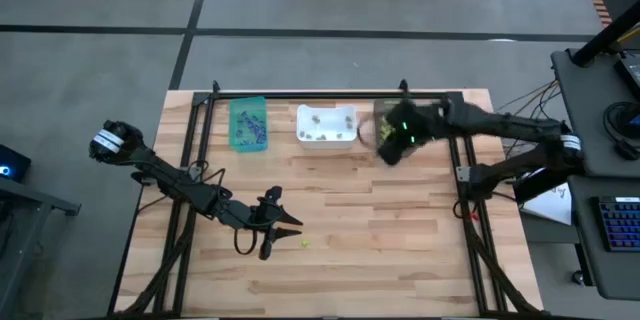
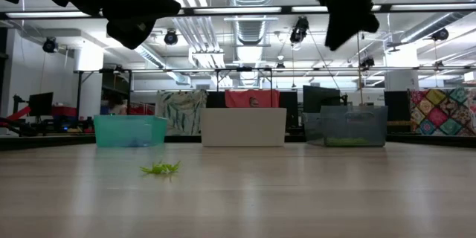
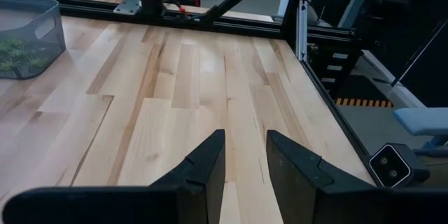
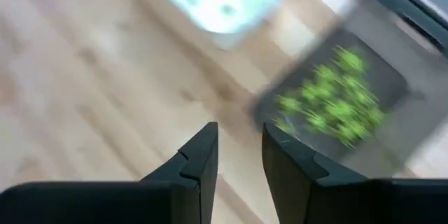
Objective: Sort Halloween decoration
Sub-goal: Put the green spider toy into the black bin
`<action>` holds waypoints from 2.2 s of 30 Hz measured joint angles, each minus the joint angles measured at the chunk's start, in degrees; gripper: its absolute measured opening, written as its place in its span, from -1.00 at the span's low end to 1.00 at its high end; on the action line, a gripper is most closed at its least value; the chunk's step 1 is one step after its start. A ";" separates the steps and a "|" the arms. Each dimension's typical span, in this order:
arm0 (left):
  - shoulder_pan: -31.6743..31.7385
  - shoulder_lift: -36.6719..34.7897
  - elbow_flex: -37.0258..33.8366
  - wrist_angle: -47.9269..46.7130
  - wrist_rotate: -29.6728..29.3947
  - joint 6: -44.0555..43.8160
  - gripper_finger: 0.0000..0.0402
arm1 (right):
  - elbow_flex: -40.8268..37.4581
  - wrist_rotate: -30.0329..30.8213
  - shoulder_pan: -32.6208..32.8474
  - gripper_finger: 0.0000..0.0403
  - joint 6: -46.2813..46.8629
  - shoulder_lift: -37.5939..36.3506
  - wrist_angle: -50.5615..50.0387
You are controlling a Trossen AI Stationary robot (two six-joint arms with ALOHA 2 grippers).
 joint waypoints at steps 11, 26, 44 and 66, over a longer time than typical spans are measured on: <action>-0.16 0.02 -0.02 -3.37 0.87 -0.26 -0.56 | -18.01 7.87 29.61 -0.60 1.58 -1.72 37.51; -2.56 14.70 -0.04 2.23 0.92 -6.15 -0.80 | -21.18 7.91 37.18 -0.69 15.39 17.32 59.61; -2.69 22.58 0.07 5.37 3.11 -11.48 -0.82 | -5.96 4.44 35.55 -0.24 18.96 37.01 58.98; -2.67 27.57 0.11 8.02 0.42 -12.57 -0.82 | 0.63 2.72 33.24 -0.09 20.35 45.42 59.87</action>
